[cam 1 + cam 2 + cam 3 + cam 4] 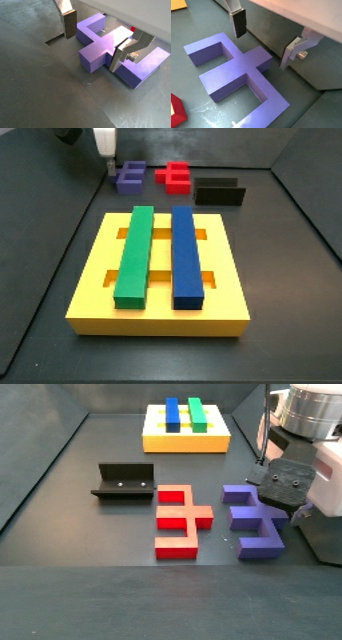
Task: Pick up the purple object. Move up. Place the purple object on the fixture. Regrasp the purple object. Move to above the board. Insert the purple object.
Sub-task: Pick up the purple object.
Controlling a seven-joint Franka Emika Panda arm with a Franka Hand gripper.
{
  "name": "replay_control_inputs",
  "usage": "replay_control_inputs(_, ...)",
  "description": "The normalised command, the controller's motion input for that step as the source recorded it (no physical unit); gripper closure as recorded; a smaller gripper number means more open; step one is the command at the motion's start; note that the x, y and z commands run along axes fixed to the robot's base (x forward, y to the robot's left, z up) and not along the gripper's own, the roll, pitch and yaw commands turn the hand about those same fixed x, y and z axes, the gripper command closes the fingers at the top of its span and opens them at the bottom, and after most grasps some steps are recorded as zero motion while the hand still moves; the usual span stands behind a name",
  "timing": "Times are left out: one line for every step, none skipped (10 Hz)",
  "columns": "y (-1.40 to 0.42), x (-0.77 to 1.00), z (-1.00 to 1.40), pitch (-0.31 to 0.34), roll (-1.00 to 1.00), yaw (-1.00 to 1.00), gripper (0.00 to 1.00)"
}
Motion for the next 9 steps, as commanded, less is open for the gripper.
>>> replay_control_inputs(0.10, 0.10, -0.52, -0.050, -0.13, -0.37, 0.00)
replay_control_inputs(0.11, 0.07, -0.47, -0.050, -0.13, -0.37, 0.00)
replay_control_inputs(0.11, 0.05, -0.47, -0.037, -0.13, -0.35, 0.00)
replay_control_inputs(0.00, 0.00, -0.51, -0.031, -0.11, -0.31, 0.00)
replay_control_inputs(0.00, 0.00, -0.54, -0.057, -0.16, -0.31, 0.00)
replay_control_inputs(0.01, 0.00, -0.55, -0.073, -0.17, -0.27, 0.00)
replay_control_inputs(0.03, 0.00, -0.55, -0.074, -0.16, -0.25, 0.00)
replay_control_inputs(0.02, 0.03, -0.57, -0.080, -0.16, -0.21, 0.00)
replay_control_inputs(0.09, 0.04, -0.60, -0.080, -0.15, -0.19, 0.00)
